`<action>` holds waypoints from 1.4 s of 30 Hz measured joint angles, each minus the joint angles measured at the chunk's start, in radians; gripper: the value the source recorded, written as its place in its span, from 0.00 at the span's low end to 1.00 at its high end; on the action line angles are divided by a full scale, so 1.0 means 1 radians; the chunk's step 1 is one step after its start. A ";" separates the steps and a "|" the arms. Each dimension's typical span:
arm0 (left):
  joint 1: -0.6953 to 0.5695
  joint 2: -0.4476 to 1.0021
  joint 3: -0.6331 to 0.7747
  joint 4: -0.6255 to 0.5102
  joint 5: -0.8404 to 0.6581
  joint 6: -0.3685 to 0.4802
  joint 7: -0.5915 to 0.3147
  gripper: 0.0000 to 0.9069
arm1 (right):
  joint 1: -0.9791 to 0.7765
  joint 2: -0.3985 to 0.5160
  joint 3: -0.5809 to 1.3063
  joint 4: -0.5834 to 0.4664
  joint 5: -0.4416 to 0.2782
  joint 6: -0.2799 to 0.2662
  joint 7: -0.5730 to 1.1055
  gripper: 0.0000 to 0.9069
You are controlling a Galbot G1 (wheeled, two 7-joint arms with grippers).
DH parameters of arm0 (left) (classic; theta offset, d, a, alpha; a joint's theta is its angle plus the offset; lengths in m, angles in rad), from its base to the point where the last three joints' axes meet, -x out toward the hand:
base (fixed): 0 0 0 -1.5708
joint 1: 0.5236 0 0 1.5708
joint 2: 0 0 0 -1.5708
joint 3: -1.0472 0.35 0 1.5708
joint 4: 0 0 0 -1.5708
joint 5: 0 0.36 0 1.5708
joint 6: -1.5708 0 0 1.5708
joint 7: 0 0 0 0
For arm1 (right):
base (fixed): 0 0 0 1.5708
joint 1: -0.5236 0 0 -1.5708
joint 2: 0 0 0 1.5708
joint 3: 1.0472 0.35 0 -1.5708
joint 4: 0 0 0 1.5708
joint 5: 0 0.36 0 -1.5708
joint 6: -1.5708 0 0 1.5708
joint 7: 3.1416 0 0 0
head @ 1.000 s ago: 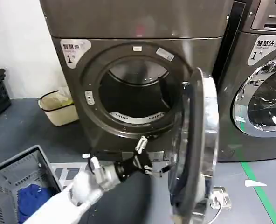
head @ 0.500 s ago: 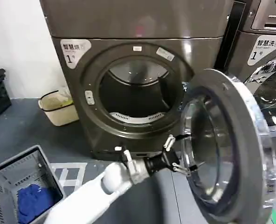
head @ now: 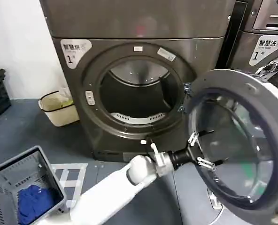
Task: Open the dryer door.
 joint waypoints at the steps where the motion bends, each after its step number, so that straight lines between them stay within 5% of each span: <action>1: -0.005 -0.013 0.000 0.015 0.000 0.005 -0.005 1.00 | 0.001 0.002 0.000 0.002 0.000 0.000 0.002 1.00; 13: -0.050 -0.124 -0.012 0.147 0.023 0.054 -0.072 1.00 | 0.005 0.007 0.003 0.012 -0.009 -0.002 0.014 1.00; 28: -0.049 -0.125 -0.020 0.145 0.013 0.093 -0.065 1.00 | -0.001 0.004 0.007 0.017 -0.006 -0.018 0.009 1.00; 42: 0.114 0.120 -0.114 -0.204 -0.047 0.277 -0.107 1.00 | 0.014 -0.005 -0.011 0.036 0.002 -0.042 0.000 1.00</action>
